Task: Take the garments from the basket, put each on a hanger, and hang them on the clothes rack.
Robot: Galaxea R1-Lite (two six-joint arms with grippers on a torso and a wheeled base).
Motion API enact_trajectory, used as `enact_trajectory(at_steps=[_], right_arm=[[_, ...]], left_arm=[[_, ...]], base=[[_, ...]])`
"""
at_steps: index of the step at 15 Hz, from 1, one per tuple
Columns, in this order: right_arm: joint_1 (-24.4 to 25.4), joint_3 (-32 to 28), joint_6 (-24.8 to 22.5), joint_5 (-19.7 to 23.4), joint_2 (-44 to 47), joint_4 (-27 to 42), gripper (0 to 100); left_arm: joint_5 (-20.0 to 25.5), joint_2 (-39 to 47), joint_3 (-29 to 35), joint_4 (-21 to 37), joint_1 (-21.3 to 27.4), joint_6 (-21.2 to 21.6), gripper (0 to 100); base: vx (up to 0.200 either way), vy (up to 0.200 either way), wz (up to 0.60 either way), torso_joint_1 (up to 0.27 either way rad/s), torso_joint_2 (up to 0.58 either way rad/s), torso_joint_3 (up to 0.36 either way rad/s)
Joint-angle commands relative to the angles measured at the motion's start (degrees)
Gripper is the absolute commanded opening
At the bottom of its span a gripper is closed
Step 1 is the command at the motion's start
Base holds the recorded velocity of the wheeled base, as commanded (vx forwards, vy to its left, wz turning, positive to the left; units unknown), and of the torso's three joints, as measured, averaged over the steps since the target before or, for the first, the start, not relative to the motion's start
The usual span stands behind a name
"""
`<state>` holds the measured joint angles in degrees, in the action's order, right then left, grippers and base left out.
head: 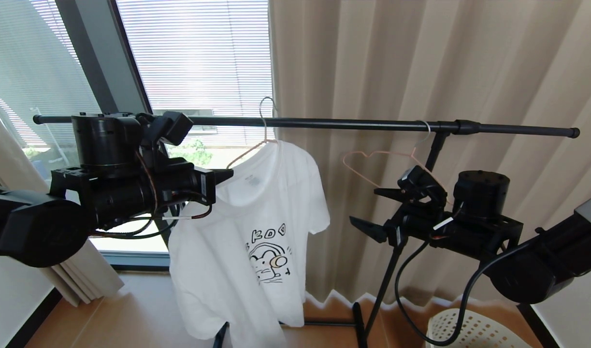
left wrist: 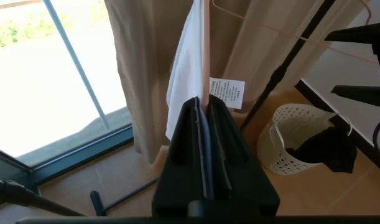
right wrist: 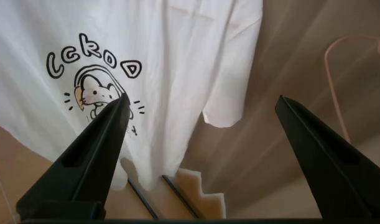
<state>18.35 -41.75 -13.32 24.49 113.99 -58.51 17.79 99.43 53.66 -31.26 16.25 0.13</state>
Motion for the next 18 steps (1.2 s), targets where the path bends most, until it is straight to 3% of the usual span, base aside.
enact_trajectory(at_steps=[1,7,17,18], right_arm=[[0.0,0.0,0.0,0.0,0.1,0.0,100],[0.0,0.0,0.0,0.0,0.1,0.0,100],[0.0,0.1,0.0,0.0,0.2,-0.1,100],[0.0,0.1,0.0,0.0,0.2,0.0,100]], left_arm=[[0.0,2.5,1.3,-0.5,-0.3,-0.4,0],[-1.3,7.0,5.0,-0.8,-0.7,-1.2,0],[-1.3,8.0,4.9,-0.8,-0.8,-1.3,0],[-1.3,7.9,4.8,-0.8,-0.8,-1.3,100]], base=[[0.0,0.0,0.0,0.0,0.0,0.0],[0.0,0.0,0.0,0.0,0.0,0.0],[0.0,0.0,0.0,0.0,0.0,0.0],[0.0,0.0,0.0,0.0,0.0,0.0]])
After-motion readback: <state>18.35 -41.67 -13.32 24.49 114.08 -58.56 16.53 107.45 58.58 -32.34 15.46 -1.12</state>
